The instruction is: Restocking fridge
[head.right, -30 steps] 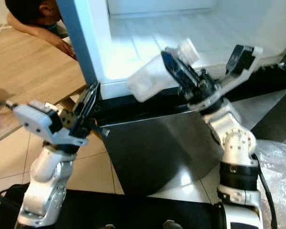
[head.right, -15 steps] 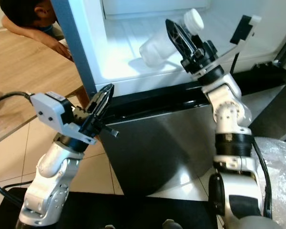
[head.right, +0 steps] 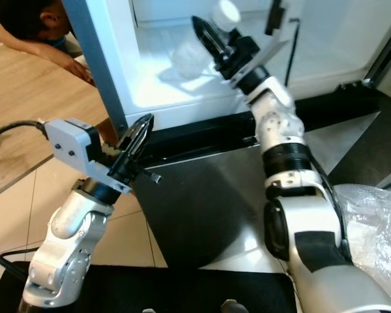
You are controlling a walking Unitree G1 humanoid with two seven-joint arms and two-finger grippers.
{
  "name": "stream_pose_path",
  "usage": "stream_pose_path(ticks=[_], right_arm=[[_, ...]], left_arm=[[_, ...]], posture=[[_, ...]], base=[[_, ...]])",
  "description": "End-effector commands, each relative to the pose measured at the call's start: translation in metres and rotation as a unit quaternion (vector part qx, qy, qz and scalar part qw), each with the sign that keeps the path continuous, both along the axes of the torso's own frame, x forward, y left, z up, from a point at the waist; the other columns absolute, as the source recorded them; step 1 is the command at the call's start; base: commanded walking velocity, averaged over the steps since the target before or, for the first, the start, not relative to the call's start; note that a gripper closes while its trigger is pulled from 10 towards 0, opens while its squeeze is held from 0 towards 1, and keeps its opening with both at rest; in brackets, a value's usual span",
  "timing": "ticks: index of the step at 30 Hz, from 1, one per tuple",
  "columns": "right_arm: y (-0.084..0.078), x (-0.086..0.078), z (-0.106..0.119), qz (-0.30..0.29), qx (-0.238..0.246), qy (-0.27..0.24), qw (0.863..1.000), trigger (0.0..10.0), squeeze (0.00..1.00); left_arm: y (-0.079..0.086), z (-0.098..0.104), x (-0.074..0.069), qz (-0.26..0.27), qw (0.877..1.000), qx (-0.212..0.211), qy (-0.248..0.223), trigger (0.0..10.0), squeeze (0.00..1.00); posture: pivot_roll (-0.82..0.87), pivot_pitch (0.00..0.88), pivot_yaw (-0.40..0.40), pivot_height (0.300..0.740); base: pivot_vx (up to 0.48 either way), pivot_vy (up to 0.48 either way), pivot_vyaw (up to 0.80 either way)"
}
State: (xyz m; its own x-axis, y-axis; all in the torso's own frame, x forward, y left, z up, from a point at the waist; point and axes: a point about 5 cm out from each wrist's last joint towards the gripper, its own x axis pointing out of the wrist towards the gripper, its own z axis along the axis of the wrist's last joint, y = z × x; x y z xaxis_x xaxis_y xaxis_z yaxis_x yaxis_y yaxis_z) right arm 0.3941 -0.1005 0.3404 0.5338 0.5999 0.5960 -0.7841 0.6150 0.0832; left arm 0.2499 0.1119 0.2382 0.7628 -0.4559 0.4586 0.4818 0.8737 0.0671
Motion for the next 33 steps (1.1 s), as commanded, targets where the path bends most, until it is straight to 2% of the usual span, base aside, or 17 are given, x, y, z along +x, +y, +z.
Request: stream_pose_path(ticks=[1, 2, 3, 5, 7, 14, 22, 28, 33], right_arm=[[0.011, 0.003, -0.009, 0.005, -0.009, 0.02, 1.0, 10.0, 0.0], [0.011, 0.003, -0.009, 0.005, -0.009, 0.02, 1.0, 10.0, 0.0], [0.024, 0.003, -0.008, 0.019, -0.001, 0.022, 1.0, 10.0, 0.0], [0.029, 0.003, -0.008, 0.024, 0.001, 0.022, 0.999, 10.0, 0.0], [0.041, 0.003, -0.008, 0.027, -0.002, 0.018, 0.999, 10.0, 0.0], [0.053, 0.001, -0.009, 0.042, -0.009, 0.013, 0.999, 10.0, 0.0], [0.06, -0.002, -0.007, 0.061, 0.0, 0.006, 0.998, 10.0, 0.0], [0.064, -0.002, -0.005, 0.069, 0.005, 0.002, 0.998, 10.0, 0.0], [0.065, -0.002, -0.005, 0.072, 0.005, 0.002, 0.997, 10.0, 0.0]], left_arm=[[0.0, 0.001, 0.001, 0.0, 1.0, 0.001, 0.004, 10.0, 0.0], [0.0, 0.001, 0.001, 0.0, 1.0, 0.001, 0.004, 10.0, 0.0], [0.0, 0.002, 0.002, 0.003, 1.0, 0.001, 0.005, 10.0, 0.0], [0.001, 0.002, 0.002, 0.003, 1.0, 0.001, 0.006, 10.0, 0.0], [0.0, 0.002, 0.003, 0.006, 1.0, 0.003, 0.01, 10.0, 0.0], [-0.001, 0.005, 0.003, 0.004, 1.0, -0.004, 0.004, 10.0, 0.0], [-0.007, 0.011, 0.004, -0.006, 1.0, 0.006, -0.002, 10.0, 0.0], [-0.021, 0.01, 0.01, -0.026, 1.0, 0.016, 0.005, 10.0, 0.0], [-0.039, 0.01, 0.03, -0.021, 0.998, 0.052, 0.016, 10.0, 0.0]], posture=[[-0.1, 0.158, -0.023, 0.74], [-0.1, 0.158, -0.023, 0.74], [-0.1, 0.157, -0.022, 0.74], [-0.1, 0.157, -0.021, 0.74], [-0.1, 0.157, -0.021, 0.74], [-0.1, 0.157, -0.02, 0.74], [-0.09, 0.156, -0.019, 0.74], [-0.1, 0.154, -0.018, 0.74], [-0.09, 0.152, -0.023, 0.74]], base=[[0.0, 0.0, 0.0], [0.0, 0.0, 0.0], [0.0, 0.0, 0.0], [0.0, 0.0, 0.0], [0.0, 0.0, 0.0], [0.0, 0.0, 0.0], [0.0, 0.0, 0.0], [0.0, 0.0, 0.0], [0.0, 0.0, 0.0]])
